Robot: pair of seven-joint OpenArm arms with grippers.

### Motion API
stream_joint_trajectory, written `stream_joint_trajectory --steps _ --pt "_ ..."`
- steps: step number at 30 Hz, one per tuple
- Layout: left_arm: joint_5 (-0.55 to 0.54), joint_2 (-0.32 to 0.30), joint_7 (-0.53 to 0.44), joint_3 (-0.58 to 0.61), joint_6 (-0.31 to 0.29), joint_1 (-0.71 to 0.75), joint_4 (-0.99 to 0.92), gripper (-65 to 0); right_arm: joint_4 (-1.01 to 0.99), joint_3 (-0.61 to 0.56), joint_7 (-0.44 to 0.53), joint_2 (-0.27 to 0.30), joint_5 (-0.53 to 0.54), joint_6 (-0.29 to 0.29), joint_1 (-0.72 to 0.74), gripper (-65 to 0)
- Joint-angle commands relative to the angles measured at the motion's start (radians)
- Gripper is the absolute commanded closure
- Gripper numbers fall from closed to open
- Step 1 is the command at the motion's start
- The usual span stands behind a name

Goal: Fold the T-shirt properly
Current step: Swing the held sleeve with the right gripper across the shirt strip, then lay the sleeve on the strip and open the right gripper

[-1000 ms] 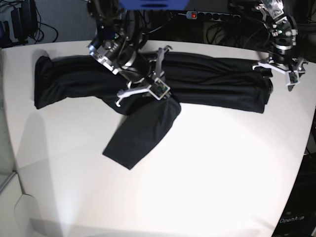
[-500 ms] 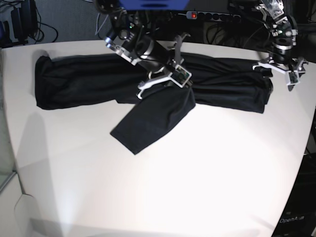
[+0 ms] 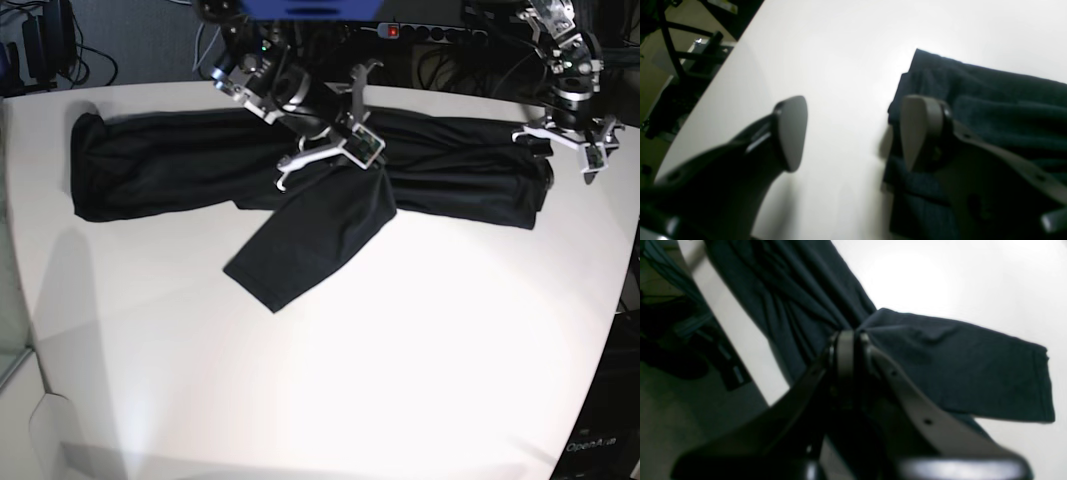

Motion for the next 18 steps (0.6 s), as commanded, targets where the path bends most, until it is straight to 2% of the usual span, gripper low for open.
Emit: stream_joint_trajectory --steps 1,8,14,18 --pt "-0.018 -0.011 -0.027 -0.002 0.005 -0.001 0.015 -42.1 0.013 -0.009 0.027 -0.01 0.014 -0.008 0.0 -0.3" --pt "-0.018 -0.011 -0.027 -0.002 0.005 -0.001 0.015 -42.1 0.013 -0.01 0.019 -0.008 0.011 -0.002 0.0 -1.8" --pt "-0.018 -0.011 -0.027 -0.002 0.005 -0.001 0.015 -42.1 0.011 -0.014 0.025 0.006 0.016 -0.002 -0.015 -17.1" --pt "-0.018 -0.011 -0.029 -0.002 0.005 -0.001 0.015 -42.1 0.011 -0.027 0.025 0.009 0.013 -0.002 -0.015 -19.8"
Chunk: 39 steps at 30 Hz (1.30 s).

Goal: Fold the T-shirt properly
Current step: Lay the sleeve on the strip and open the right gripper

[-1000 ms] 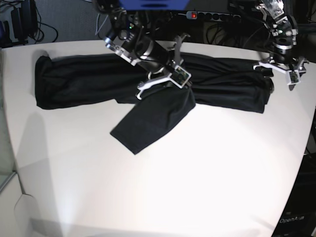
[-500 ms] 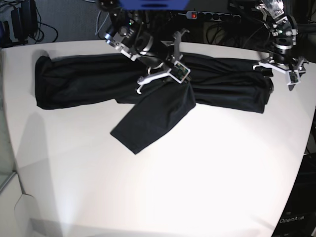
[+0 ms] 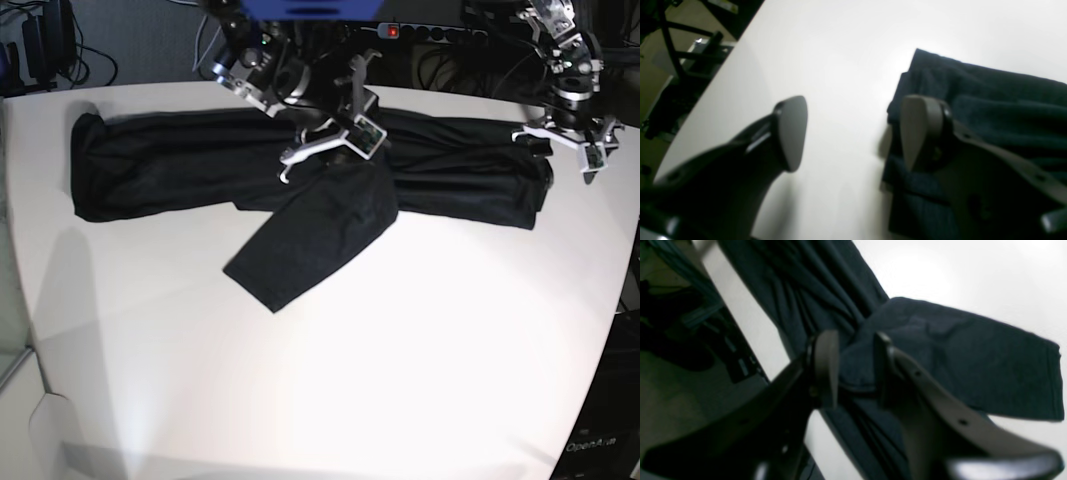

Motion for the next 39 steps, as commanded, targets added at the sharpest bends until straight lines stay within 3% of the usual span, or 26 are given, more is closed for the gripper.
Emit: stream_joint_trajectory --steps 1,7,13,15,23,29,39 --pt "-0.018 -0.011 -0.029 -0.002 0.005 -0.001 0.015 -42.1 0.013 -0.009 0.024 -0.011 0.008 -0.003 0.0 -19.8" --pt "-0.018 -0.011 -0.029 -0.006 0.005 -0.001 0.015 -42.1 0.016 0.063 0.018 -0.002 0.005 -0.01 0.058 -19.7" --pt "-0.019 -0.011 -0.029 -0.009 0.005 0.001 0.015 -42.1 0.009 0.299 0.009 0.001 0.011 -0.005 0.196 -20.0" --pt "-0.018 -0.011 -0.029 -0.009 0.005 0.001 0.015 -42.1 -0.019 0.338 -0.05 0.001 0.011 -0.005 0.242 -20.0" --pt "-0.019 -0.011 -0.025 -0.008 0.005 -0.001 0.021 -42.2 -0.105 0.35 -0.331 0.009 0.005 -0.01 0.357 -19.6" --pt "-0.019 -0.011 -0.023 -0.009 0.005 -0.002 0.027 -42.2 -0.109 0.352 -0.261 0.006 0.007 -0.01 0.359 -19.6" --pt "-0.021 -0.011 -0.023 -0.011 0.005 -0.021 0.029 -42.2 -0.237 0.349 -0.292 0.009 0.011 -0.003 0.442 -20.1"
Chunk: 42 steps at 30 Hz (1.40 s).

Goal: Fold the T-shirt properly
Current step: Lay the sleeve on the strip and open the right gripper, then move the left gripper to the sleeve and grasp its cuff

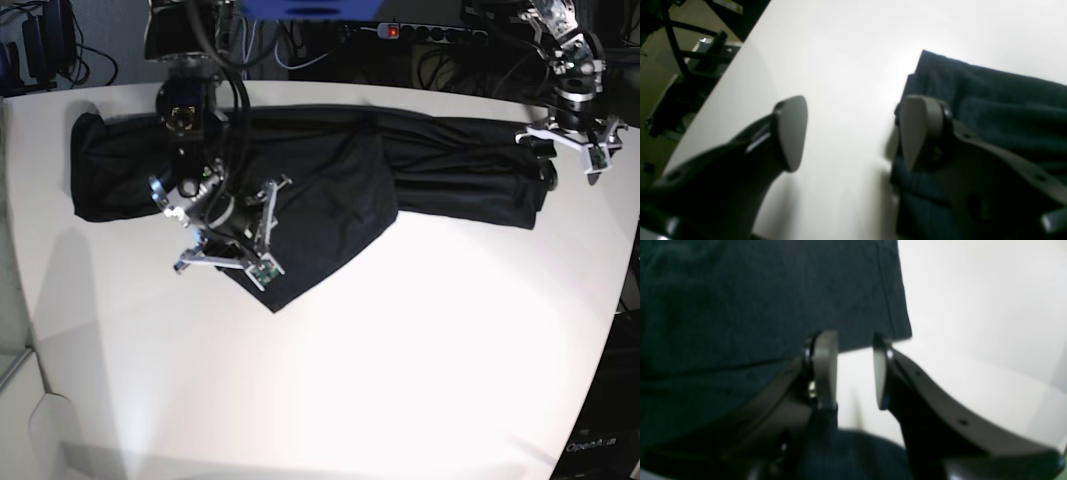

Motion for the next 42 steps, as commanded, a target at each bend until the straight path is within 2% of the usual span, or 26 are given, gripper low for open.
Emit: stream_joint_trajectory --steps 1,8,12,16,21,24,32,37,42 --pt "-0.017 -0.012 -0.031 -0.003 0.005 -0.01 0.022 -42.2 -0.005 -0.002 0.018 0.002 0.001 0.0 0.033 -20.1" --pt "-0.018 -0.061 -0.03 0.008 0.005 -0.062 0.059 -42.3 -0.016 -0.002 0.015 0.057 -0.002 0.0 0.057 -20.1" --pt "-0.011 -0.075 -0.028 0.079 0.004 -0.116 0.108 -42.3 0.056 0.001 0.019 0.103 -0.002 -0.004 0.021 -20.1" --pt "-0.008 -0.08 -0.016 0.226 0.005 -0.188 0.115 -42.3 0.21 0.001 0.024 0.141 -0.002 -0.004 -0.042 -20.1" --pt "-0.012 -0.076 0.214 0.47 0.005 -0.335 0.108 -42.3 0.331 0.043 0.022 0.163 -0.003 -0.004 -0.117 -20.0" --pt "-0.017 -0.07 0.282 0.613 0.005 -0.4 0.092 -42.3 0.329 0.104 0.024 0.157 -0.002 0.0 -0.139 -20.0" --pt "-0.008 -0.046 0.294 1.01 0.016 -0.547 -0.049 -42.3 0.329 0.182 0.016 0.155 -0.002 0.0 -0.156 -20.0" --pt "0.015 -0.02 0.294 1.165 0.017 -0.652 -0.215 -42.3 0.329 0.209 0.016 0.151 -0.002 0.0 -0.154 -20.0" --pt "0.164 0.046 0.29 1.231 0.017 -0.684 -0.322 -42.3 0.328 0.209 0.016 0.151 -0.002 0.0 -0.153 -20.0"
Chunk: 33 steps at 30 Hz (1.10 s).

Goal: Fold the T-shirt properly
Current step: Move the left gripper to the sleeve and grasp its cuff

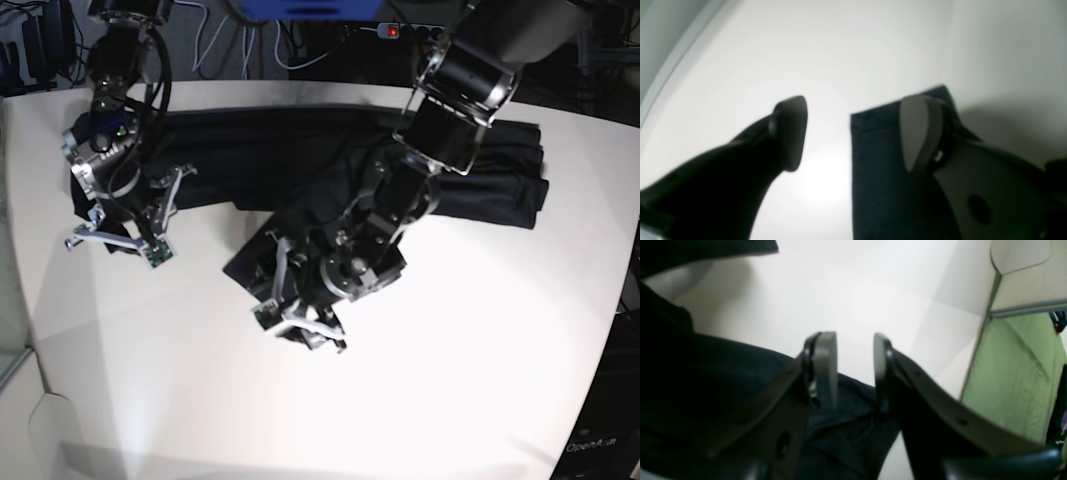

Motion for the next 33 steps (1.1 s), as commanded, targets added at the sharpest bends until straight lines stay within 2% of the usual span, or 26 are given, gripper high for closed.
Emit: stream_joint_trajectory --steps 1,5,7,10,14,16,21,25,28,30,33 --pt "0.018 0.033 -0.024 0.001 0.014 -0.027 0.012 -42.3 0.017 0.002 0.015 0.002 0.001 -0.001 0.011 -20.0" --pt "0.194 0.104 -0.027 0.001 0.006 -0.024 0.006 -42.3 0.014 -0.004 0.015 0.0 0.001 -0.001 0.013 -20.0" --pt "0.237 0.111 -0.024 0.001 0.006 -0.022 0.001 -42.3 0.013 -0.004 0.015 0.0 0.001 -0.001 0.016 -20.0" --pt "0.245 0.111 -0.007 -0.002 0.015 -0.024 -0.019 -42.3 0.013 -0.004 0.015 0.0 0.001 -0.001 0.017 -20.0" --pt "0.238 0.111 0.108 0.069 0.017 -0.03 -0.078 -42.3 0.013 -0.006 0.015 0.0 0.001 -0.001 0.017 -20.0" --pt "0.22 0.111 0.113 0.087 0.018 -0.022 -0.088 -42.3 0.011 -0.006 0.015 0.0 0.001 -0.001 0.017 -20.0" --pt "0.082 0.111 0.122 0.087 0.018 -0.016 -0.078 -42.3 0.011 -0.015 0.018 -0.015 0.003 -0.001 0.019 -20.0" --pt "0.031 0.111 0.122 0.087 0.023 -0.016 -0.086 -42.3 0.011 -0.015 0.018 -0.021 0.003 -0.001 0.019 -20.0" --pt "-0.01 0.111 0.122 0.092 0.11 -0.016 -0.089 -42.3 0.011 -0.015 0.018 -0.023 0.003 -0.001 0.019 -20.0" --pt "-0.042 0.111 0.122 0.139 0.162 -0.021 -0.117 -42.3 0.011 -0.015 0.017 -0.023 0.003 -0.001 0.019 -20.0" --pt "-0.076 0.111 0.122 0.214 0.205 -0.035 -0.158 -42.3 0.011 -0.015 0.018 -0.023 0.003 -0.001 0.019 -20.0"
